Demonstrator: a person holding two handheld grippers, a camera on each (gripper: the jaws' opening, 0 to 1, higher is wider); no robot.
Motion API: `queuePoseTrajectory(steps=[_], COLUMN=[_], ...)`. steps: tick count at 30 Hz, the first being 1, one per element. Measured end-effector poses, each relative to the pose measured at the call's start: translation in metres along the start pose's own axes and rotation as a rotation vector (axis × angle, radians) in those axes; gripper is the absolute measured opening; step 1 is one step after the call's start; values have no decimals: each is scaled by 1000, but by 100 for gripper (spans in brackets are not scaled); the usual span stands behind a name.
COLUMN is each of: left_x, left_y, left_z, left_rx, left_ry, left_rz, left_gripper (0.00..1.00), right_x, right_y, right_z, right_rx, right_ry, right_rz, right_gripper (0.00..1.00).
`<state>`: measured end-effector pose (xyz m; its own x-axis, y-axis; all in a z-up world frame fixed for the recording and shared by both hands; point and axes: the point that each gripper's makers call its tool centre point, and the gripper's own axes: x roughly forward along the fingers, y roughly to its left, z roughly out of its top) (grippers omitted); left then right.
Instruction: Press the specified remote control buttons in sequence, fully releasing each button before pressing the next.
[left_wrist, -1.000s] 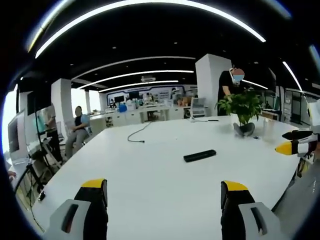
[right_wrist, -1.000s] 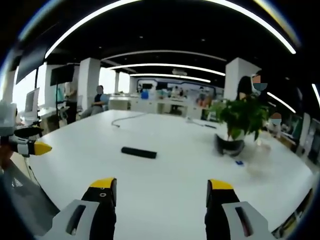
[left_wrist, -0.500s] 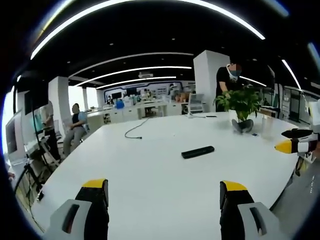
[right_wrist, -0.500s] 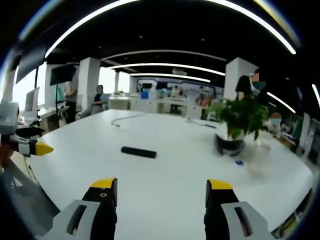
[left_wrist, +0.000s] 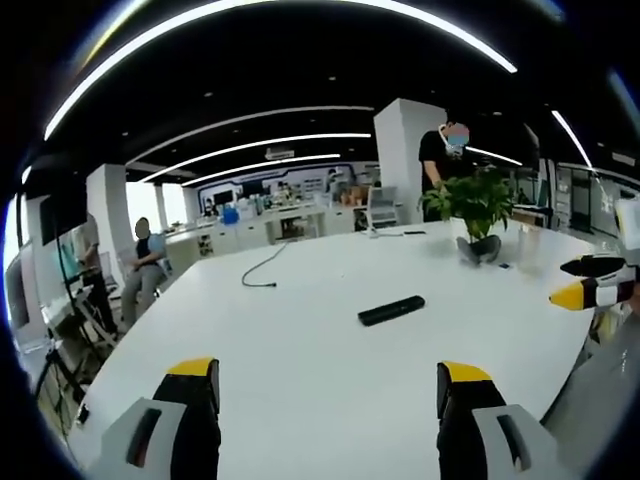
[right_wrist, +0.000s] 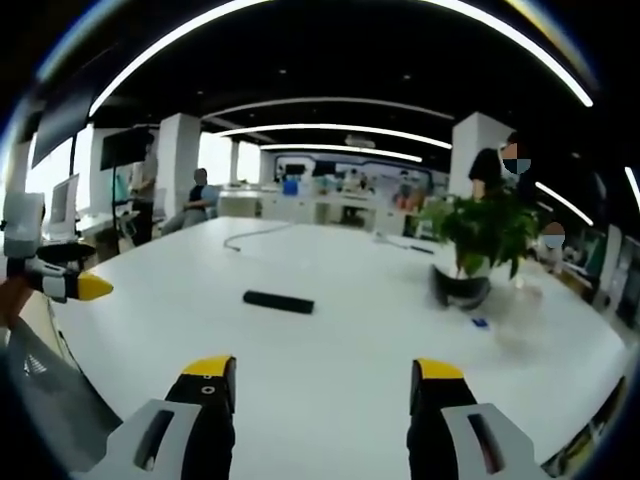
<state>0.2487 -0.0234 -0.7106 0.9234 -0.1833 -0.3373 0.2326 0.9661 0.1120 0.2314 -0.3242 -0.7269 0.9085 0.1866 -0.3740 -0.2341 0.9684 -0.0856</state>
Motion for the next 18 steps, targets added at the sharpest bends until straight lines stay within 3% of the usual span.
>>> queuePoseTrajectory(steps=[9, 18], left_x=[19, 49], left_y=[-1, -7], left_z=[11, 30], left_rx=[54, 129], left_ry=[17, 35], left_rz=[-60, -145], left_gripper=[89, 89], right_x=[0, 1], right_y=[0, -4], right_z=[-3, -9], right_rx=[8, 22], right_ry=[14, 53], right_rz=[1, -13], right_gripper=[63, 48])
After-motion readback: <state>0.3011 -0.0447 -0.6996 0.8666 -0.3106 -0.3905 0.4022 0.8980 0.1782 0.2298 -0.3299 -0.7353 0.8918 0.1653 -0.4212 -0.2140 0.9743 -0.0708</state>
